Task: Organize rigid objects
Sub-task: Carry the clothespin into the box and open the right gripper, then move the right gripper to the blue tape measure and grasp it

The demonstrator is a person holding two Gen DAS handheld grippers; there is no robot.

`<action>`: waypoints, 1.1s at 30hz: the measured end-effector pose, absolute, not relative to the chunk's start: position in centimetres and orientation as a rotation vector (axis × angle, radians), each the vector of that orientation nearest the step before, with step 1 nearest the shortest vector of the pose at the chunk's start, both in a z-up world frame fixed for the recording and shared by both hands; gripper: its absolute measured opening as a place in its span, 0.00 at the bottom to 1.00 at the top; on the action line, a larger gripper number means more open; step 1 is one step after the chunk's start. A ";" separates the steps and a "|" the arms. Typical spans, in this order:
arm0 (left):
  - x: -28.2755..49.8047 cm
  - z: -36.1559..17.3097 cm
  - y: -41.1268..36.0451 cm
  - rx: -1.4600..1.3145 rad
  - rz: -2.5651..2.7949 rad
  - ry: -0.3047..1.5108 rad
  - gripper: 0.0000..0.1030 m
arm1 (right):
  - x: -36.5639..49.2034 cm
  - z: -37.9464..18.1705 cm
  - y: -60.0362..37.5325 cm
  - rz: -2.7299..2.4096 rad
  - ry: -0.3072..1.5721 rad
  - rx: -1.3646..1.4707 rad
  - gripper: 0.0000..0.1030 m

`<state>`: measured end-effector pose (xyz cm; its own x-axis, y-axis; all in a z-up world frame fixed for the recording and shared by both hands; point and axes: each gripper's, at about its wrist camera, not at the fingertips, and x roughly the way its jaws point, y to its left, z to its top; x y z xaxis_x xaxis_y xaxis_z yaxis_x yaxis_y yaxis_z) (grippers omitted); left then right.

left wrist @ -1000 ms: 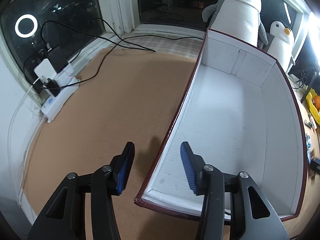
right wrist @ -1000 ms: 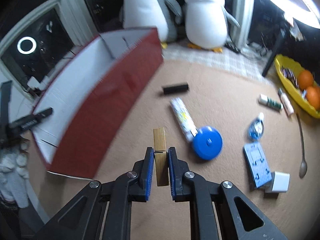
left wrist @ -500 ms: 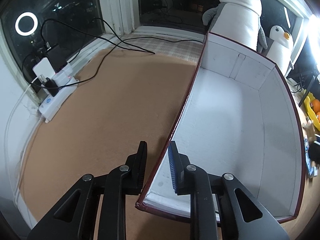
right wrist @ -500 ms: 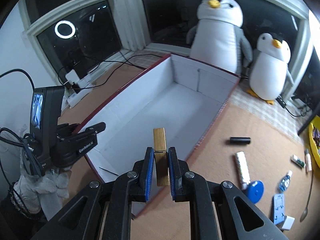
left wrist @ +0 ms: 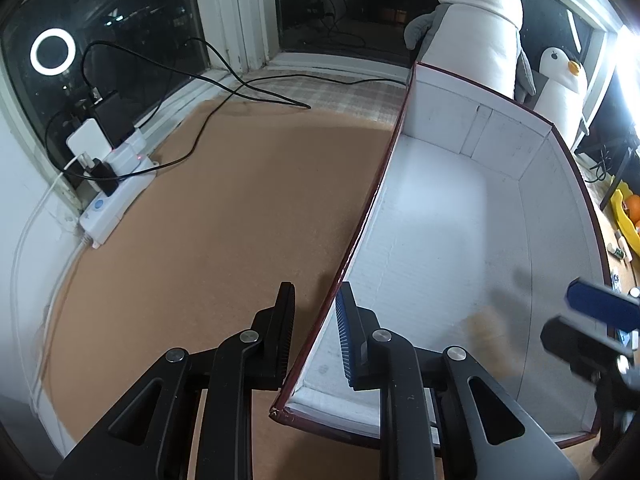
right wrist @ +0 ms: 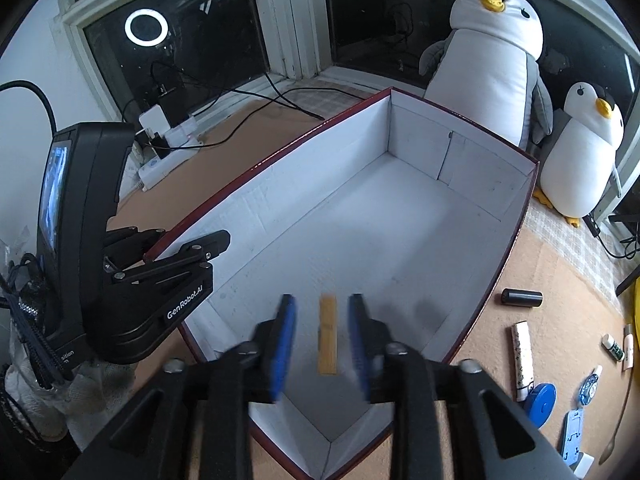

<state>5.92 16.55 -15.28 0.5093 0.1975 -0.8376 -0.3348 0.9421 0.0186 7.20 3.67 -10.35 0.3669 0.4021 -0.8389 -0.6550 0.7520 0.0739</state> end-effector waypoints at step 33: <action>6.8 -15.5 15.9 -0.094 0.350 1.085 0.28 | 12.4 -15.3 -17.3 0.327 1.108 -0.029 0.60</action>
